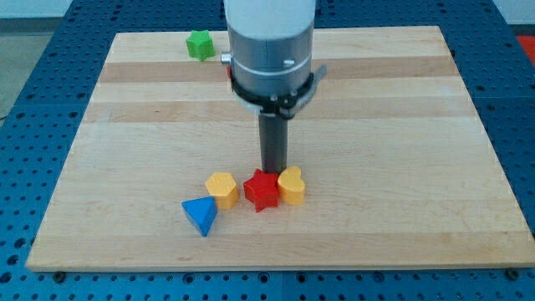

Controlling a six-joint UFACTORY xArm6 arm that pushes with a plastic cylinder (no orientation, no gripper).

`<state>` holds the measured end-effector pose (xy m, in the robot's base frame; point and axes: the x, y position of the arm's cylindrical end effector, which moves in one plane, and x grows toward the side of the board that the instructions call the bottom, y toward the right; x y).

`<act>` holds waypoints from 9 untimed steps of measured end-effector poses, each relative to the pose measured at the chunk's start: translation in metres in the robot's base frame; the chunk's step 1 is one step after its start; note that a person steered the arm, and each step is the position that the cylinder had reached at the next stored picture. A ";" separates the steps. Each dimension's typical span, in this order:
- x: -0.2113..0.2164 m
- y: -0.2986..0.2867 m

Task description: Slide red circle towards bottom center

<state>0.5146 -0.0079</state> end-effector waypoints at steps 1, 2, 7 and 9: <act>0.017 -0.004; 0.009 0.011; 0.024 0.061; 0.021 0.039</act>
<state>0.5360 0.0308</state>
